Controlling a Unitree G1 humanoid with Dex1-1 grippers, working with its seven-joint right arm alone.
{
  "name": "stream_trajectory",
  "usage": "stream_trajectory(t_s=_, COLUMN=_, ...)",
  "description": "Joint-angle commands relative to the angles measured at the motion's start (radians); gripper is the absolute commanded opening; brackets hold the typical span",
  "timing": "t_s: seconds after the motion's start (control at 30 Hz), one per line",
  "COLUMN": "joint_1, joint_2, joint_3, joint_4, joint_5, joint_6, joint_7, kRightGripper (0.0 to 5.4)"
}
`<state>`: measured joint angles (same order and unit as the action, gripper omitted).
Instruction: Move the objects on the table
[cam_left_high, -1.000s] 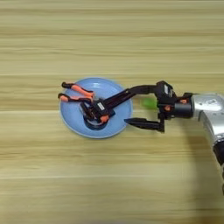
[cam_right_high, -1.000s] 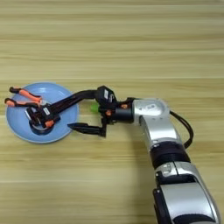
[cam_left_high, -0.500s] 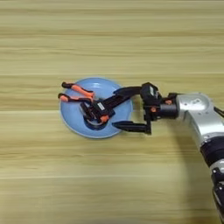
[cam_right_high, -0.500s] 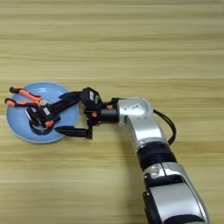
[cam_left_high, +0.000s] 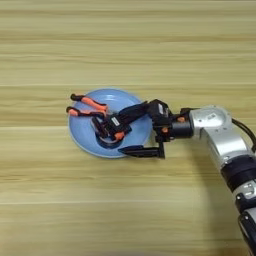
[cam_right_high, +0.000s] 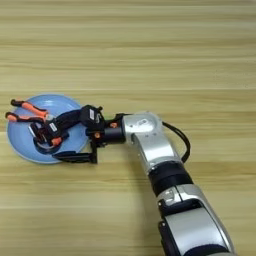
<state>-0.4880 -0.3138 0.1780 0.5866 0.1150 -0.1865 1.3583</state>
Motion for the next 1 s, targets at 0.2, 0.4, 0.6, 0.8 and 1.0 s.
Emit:
stream_trajectory(t_s=0.2, joint_1=-0.125, joint_2=0.01, joint_3=-0.029, joint_4=0.022, joint_5=-0.015, joint_6=-0.056, joint_7=-0.122, kRightGripper=5.35)
stream_trajectory(t_s=0.4, joint_1=-0.138, joint_2=0.018, joint_3=-0.028, joint_4=0.063, joint_5=-0.022, joint_6=-0.082, joint_7=-0.145, kRightGripper=5.35)
stream_trajectory(t_s=0.6, joint_1=-0.139, joint_2=0.019, joint_3=-0.006, joint_4=0.096, joint_5=-0.065, joint_6=-0.103, joint_7=-0.16, kRightGripper=5.35)
stream_trajectory(t_s=0.8, joint_1=-0.141, joint_2=0.028, joint_3=0.017, joint_4=0.131, joint_5=-0.114, joint_6=-0.125, joint_7=-0.196, kRightGripper=5.35)
stream_trajectory(t_s=1.0, joint_1=-0.146, joint_2=0.068, joint_3=0.031, joint_4=0.174, joint_5=-0.16, joint_6=-0.181, joint_7=-0.3, kRightGripper=5.35)
